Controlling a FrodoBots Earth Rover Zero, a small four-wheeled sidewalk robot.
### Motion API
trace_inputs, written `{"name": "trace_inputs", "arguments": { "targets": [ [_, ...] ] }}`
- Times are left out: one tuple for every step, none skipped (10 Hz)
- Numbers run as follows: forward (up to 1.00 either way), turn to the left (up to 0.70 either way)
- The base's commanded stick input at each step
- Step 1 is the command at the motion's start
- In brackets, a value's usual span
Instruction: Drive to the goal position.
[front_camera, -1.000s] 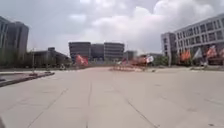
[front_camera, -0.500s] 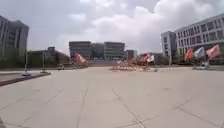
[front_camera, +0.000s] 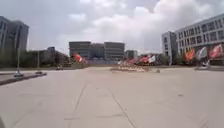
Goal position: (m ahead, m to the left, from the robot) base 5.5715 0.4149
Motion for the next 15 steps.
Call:
{"name": "trace_inputs", "arguments": {
  "targets": [
    [1.0, 0.0],
    [1.0, 0.0],
    [1.0, 0.0],
    [1.0, 0.0],
    [1.0, 0.0],
    [1.0, 0.0],
    [1.0, 0.0],
    [1.0, 0.0],
    [1.0, 0.0],
    [1.0, 0.4],
    [1.0, 0.4],
    [1.0, 0.4],
    [1.0, 0.36],
    [1.0, 0.14],
    [1.0, 0.0]
  ]
}}
